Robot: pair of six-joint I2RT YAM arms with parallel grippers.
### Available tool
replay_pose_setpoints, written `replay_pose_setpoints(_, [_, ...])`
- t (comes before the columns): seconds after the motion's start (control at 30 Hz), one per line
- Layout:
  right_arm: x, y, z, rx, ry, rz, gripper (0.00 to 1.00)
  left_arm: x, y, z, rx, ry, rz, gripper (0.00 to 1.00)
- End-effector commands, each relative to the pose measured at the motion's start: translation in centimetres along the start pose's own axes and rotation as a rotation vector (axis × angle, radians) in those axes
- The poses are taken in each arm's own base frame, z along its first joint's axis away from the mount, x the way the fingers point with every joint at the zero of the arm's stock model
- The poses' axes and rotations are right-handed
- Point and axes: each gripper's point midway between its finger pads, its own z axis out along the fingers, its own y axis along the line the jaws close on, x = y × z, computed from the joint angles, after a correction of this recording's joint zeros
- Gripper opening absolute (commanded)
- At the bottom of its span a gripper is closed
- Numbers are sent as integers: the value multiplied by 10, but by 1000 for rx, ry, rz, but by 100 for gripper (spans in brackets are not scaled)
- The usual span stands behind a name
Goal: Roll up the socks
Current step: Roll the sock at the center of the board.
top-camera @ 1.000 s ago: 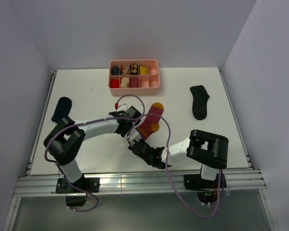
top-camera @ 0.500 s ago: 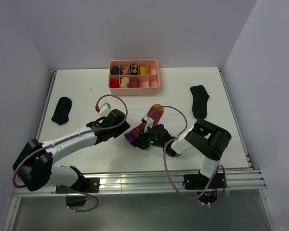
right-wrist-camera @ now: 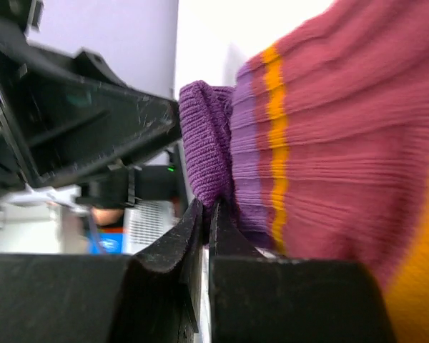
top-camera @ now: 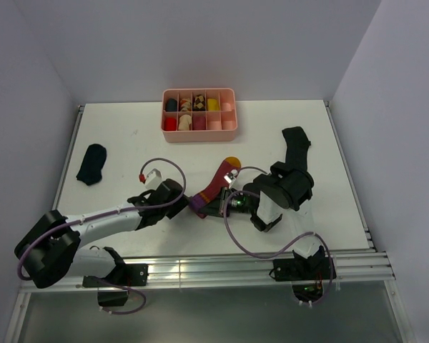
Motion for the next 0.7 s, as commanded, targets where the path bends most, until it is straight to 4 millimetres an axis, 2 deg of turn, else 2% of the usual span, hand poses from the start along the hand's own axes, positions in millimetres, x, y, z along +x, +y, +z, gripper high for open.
replay_pose_setpoints(0.0, [36,-43,-24,111,72,234,0,-2,-21,-1,80,-5,-47,53])
replay_pose_setpoints(0.13, [35,-48,-25,144,70,229,0,4,-20,3,63,12,-19,50])
replay_pose_setpoints(0.4, [38,-64,-27,236,91,209,0,13,-3,17,-22,28,-4,48])
replay_pose_setpoints(0.67, [41,-74,-30,302,106,187,0,16,-4,24,-49,38,21,47])
